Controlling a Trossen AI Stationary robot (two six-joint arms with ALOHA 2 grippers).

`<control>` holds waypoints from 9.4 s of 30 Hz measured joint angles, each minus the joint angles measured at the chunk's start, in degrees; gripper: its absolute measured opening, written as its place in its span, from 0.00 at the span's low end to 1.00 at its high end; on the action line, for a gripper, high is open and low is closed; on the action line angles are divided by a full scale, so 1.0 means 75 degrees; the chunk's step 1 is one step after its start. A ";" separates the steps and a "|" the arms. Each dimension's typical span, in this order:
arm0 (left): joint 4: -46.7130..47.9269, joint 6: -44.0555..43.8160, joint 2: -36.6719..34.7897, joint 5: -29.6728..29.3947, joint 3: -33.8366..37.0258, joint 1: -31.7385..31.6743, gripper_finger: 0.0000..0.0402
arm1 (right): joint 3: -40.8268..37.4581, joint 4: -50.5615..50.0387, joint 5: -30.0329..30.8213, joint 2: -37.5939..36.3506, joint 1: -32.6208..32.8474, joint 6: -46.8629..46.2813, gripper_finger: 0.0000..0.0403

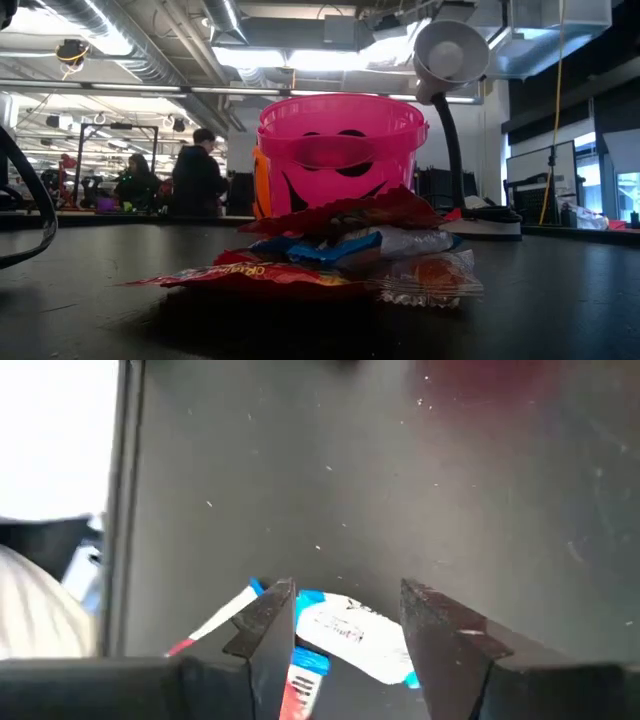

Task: Sort candy
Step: Put the white chocolate into the black bucket

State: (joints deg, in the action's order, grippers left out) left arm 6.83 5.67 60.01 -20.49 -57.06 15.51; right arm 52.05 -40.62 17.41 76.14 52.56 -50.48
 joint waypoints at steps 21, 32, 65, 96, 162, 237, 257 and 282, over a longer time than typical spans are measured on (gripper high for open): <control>0.0000 -0.0389 0.0000 -0.0005 0.0000 0.0000 0.46 | -0.0110 -0.1114 -0.0978 0.1075 -0.0003 0.1988 0.64; 0.0003 -0.0577 0.0000 -0.0006 0.0000 0.0000 0.46 | -0.0681 -0.0207 -0.0862 0.1943 -0.0006 0.2890 0.64; 0.0000 -0.0900 0.0000 -0.0008 0.0000 0.0003 0.46 | -0.0761 0.0207 0.0517 0.2099 -0.0018 0.2018 0.02; -0.0530 -0.0965 0.1102 0.0044 0.0000 0.0006 0.46 | -0.0752 0.0353 0.1020 0.1042 -0.0009 0.1016 0.38; -0.2735 0.0381 0.2857 0.0284 0.0000 0.0595 0.46 | 0.0632 0.2885 0.4548 0.0342 -0.1953 0.4391 0.00; -0.5152 0.4334 0.4406 -0.0711 -0.0006 0.1157 0.26 | 0.0624 0.5826 0.1669 0.0872 -0.3115 0.5324 0.00; -0.3385 0.4740 0.3679 -0.4074 -0.0006 0.2260 0.07 | 0.0624 0.5529 0.2220 0.0466 -0.2596 0.5765 0.37; -0.3136 0.3443 0.3590 -0.8924 -0.0006 0.6581 0.07 | 0.0624 0.5169 0.3086 0.0196 -0.2256 0.5776 0.40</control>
State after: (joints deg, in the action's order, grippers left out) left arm -16.69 31.49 86.94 -87.42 -57.10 64.87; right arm 56.73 -1.85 40.56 77.60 35.64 -7.16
